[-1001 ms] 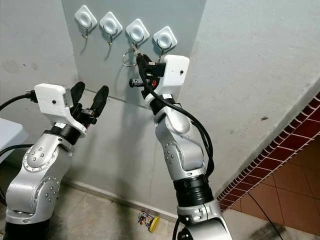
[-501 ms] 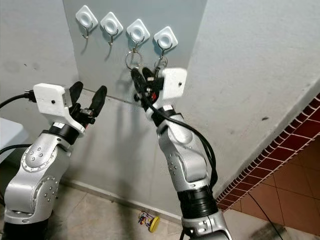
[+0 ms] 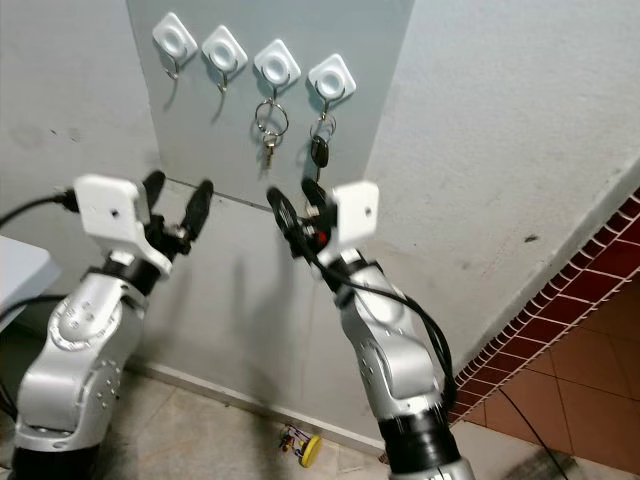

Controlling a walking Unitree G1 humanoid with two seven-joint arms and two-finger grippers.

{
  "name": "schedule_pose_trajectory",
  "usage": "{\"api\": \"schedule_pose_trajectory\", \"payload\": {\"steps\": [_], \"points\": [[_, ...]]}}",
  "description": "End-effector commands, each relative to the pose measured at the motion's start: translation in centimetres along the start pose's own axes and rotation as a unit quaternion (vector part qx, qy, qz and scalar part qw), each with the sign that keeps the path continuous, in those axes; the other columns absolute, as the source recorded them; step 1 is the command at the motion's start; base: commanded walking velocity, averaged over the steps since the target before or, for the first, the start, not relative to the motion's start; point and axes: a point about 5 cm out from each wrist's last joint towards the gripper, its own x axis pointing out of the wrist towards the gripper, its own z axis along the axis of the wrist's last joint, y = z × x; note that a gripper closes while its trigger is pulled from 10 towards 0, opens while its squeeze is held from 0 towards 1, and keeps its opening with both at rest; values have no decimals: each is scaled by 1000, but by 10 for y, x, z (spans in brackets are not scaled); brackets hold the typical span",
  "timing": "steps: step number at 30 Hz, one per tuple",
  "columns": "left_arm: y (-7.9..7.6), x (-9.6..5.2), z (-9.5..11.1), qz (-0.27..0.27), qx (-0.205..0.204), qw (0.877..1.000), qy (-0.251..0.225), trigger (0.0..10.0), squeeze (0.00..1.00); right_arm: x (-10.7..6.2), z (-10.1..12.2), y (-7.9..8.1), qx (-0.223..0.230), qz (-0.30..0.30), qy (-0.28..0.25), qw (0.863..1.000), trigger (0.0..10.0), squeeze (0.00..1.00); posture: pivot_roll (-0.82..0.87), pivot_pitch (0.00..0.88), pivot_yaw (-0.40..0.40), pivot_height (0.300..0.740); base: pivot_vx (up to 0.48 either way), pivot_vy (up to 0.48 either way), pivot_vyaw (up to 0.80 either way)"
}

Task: Hang keys on a hook

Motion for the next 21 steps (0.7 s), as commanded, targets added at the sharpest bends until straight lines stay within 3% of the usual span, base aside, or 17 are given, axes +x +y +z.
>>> {"api": "schedule_pose_trajectory", "payload": {"steps": [1,5,7,8,11,12,16,21], "points": [[0,-2,-16,7,2,1000,20,10000,0,-6,-13,-11,-17,-24,19,999,10000,1000,-21,0,-80,740,0,0,0],[4,-9,-52,26,-7,998,63,10000,0,-23,-49,-28,-26,-53,77,995,10000,1000,-26,0,-73,740,0,0,0],[6,-16,-77,29,21,995,95,10000,0,-34,-69,-38,-40,-70,114,990,10000,1000,-33,0,-65,740,0,0,0],[6,-16,-77,29,21,995,95,10000,0,-34,-69,-38,-40,-70,114,990,10000,1000,-33,0,-65,740,0,0,0],[10,-27,-116,46,5,987,155,10000,0,-53,-98,-50,-43,-97,174,979,10000,1000,-40,0,-56,740,0,0,0],[10,-27,-116,46,5,987,155,10000,0,-53,-98,-50,-43,-97,174,979,10000,1000,-40,0,-56,740,0,0,0],[-2,-44,-158,-2,16,977,214,10000,0,-83,-130,-61,-41,-134,255,957,10000,1000,-46,0,-47,740,0,0,0],[-13,-57,-185,-28,-7,961,275,10000,0,-106,-151,-60,-50,-134,317,938,10000,1000,-46,0,-41,740,0,0,0]]}}
